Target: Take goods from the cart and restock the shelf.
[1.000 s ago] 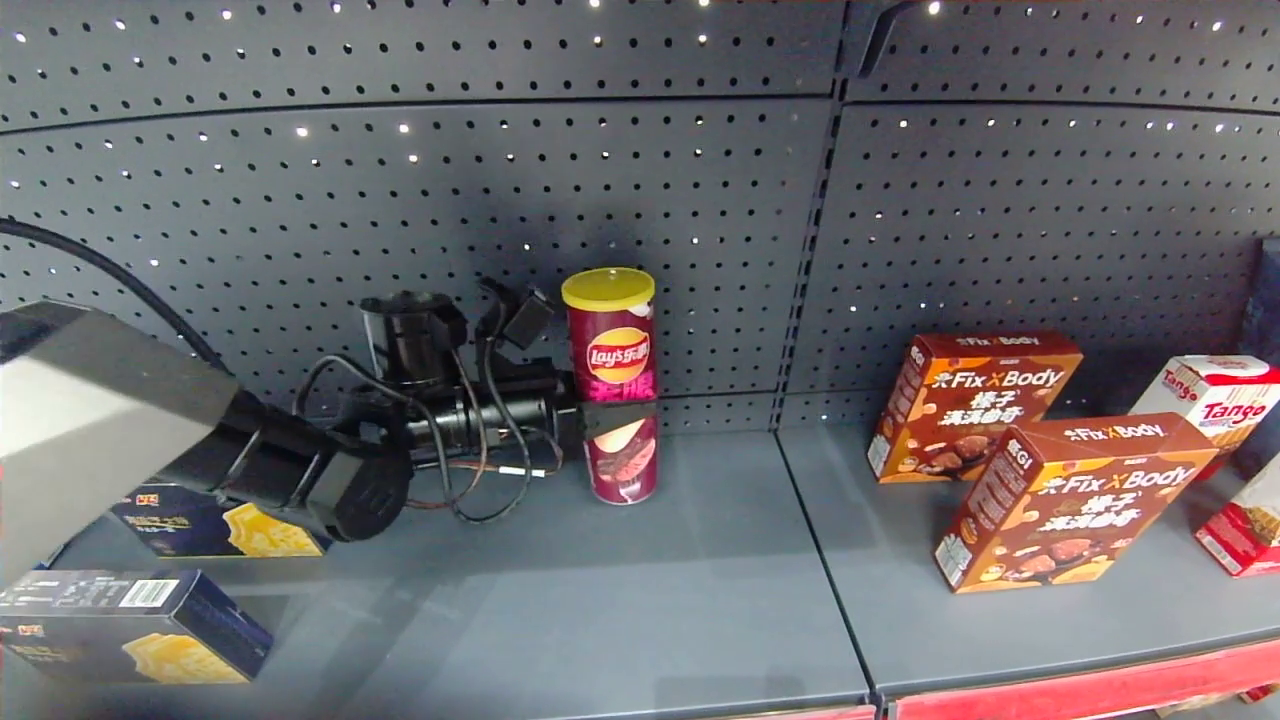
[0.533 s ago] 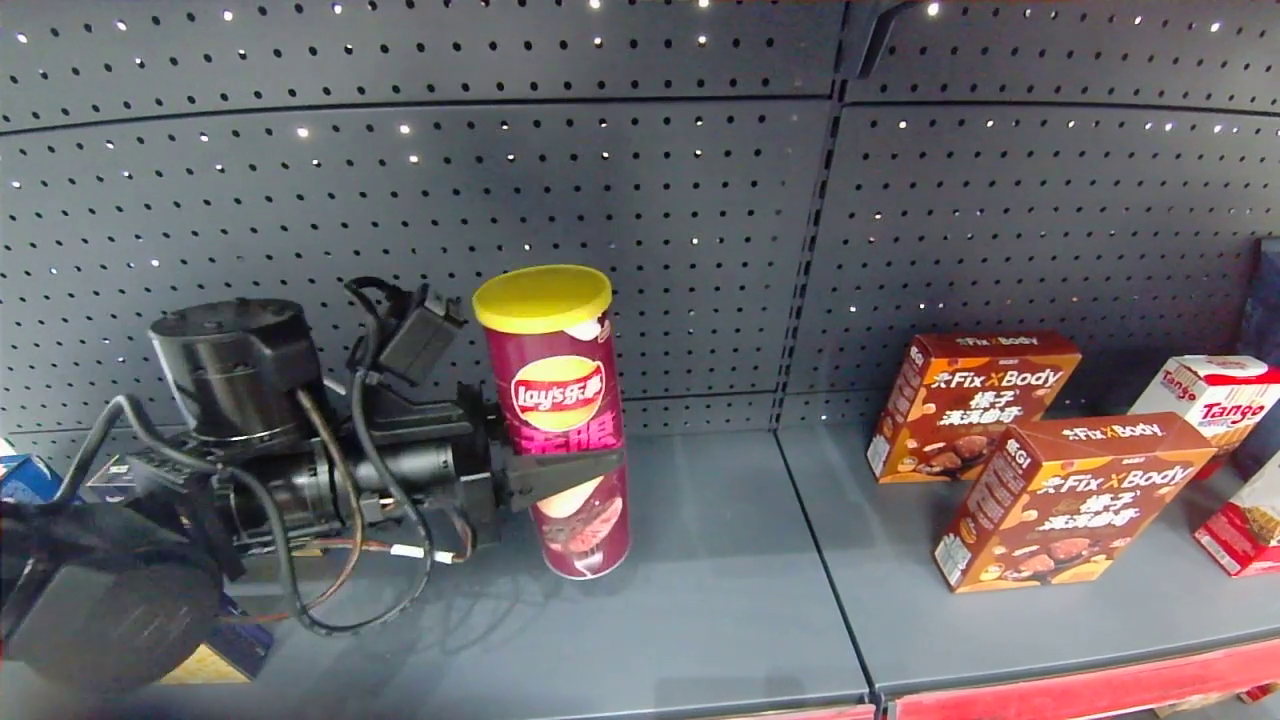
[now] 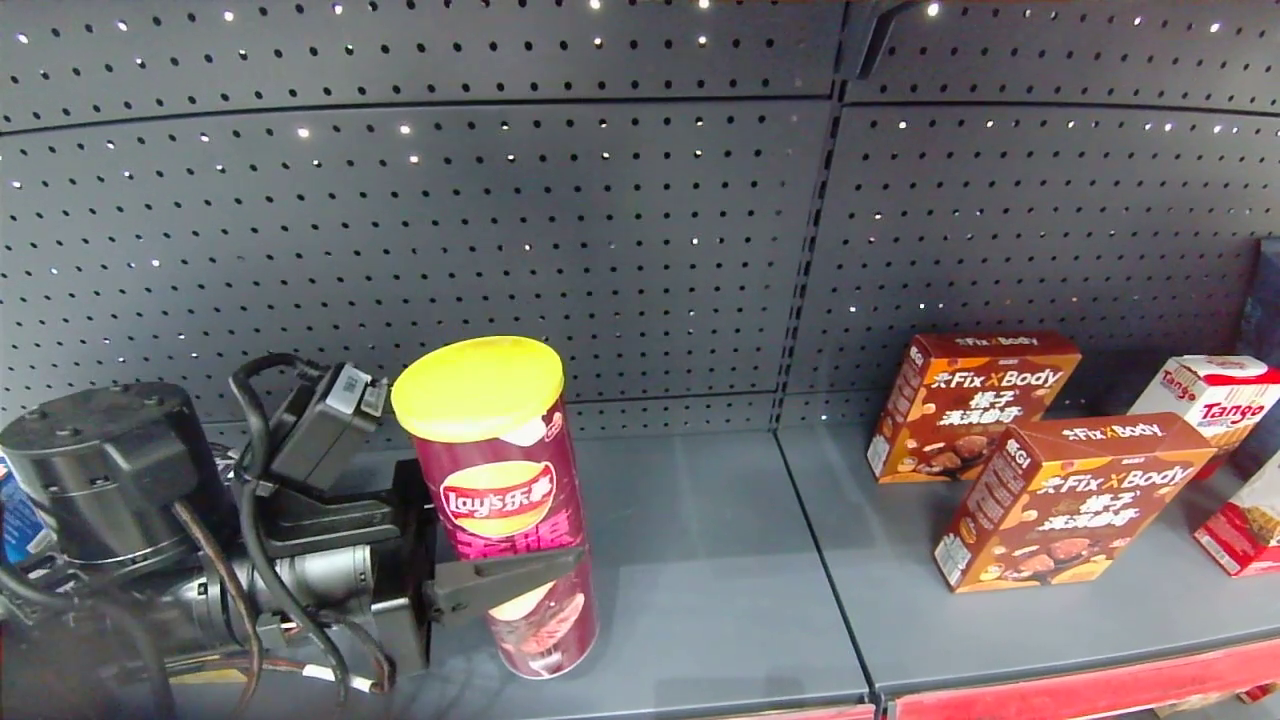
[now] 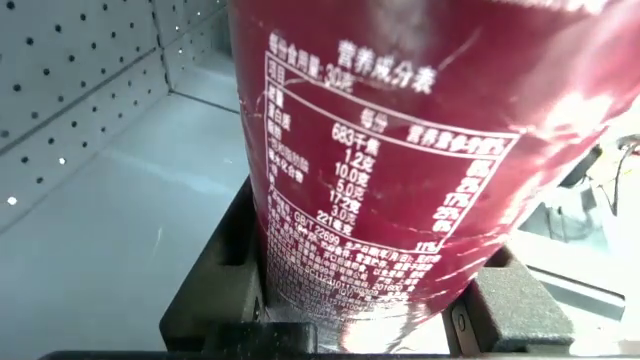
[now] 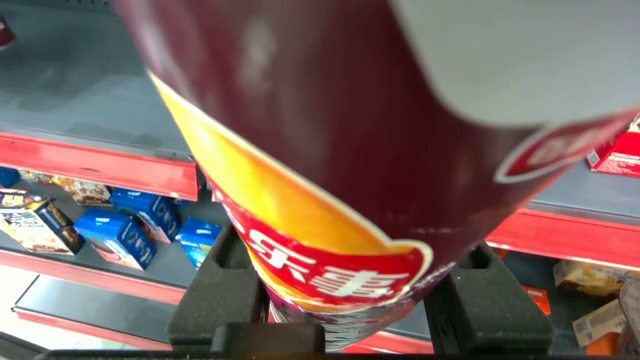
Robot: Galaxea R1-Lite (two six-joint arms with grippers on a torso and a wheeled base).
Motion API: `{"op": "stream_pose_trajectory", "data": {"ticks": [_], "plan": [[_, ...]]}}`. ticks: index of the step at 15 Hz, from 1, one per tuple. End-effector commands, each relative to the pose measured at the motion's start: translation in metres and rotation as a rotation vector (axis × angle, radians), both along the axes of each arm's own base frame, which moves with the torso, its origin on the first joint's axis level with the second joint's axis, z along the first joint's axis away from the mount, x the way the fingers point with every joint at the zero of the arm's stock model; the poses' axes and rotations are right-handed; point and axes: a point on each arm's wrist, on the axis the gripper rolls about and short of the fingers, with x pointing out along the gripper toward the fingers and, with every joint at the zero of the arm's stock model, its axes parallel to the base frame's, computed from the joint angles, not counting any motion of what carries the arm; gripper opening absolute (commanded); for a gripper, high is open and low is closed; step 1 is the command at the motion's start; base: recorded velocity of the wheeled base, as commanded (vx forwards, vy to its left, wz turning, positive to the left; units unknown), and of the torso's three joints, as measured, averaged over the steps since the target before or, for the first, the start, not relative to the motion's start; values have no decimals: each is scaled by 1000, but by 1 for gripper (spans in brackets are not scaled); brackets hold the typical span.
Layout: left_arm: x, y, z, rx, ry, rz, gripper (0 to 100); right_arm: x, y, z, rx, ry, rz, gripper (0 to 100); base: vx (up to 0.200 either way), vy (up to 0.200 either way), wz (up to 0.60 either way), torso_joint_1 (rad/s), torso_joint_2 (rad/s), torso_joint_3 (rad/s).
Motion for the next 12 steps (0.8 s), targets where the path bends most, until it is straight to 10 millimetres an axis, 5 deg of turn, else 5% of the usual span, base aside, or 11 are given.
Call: {"op": "stream_pose_trajectory", "data": {"ticks": [1, 12], "plan": [[0, -1, -3, 6, 5, -4, 0, 0, 0, 0, 0, -1, 0, 0, 0, 0, 0, 0, 0, 0], [23, -9, -48, 27, 61, -2, 0, -1, 0, 0, 0, -5, -3, 0, 0, 0, 0, 0, 0, 0]]}}
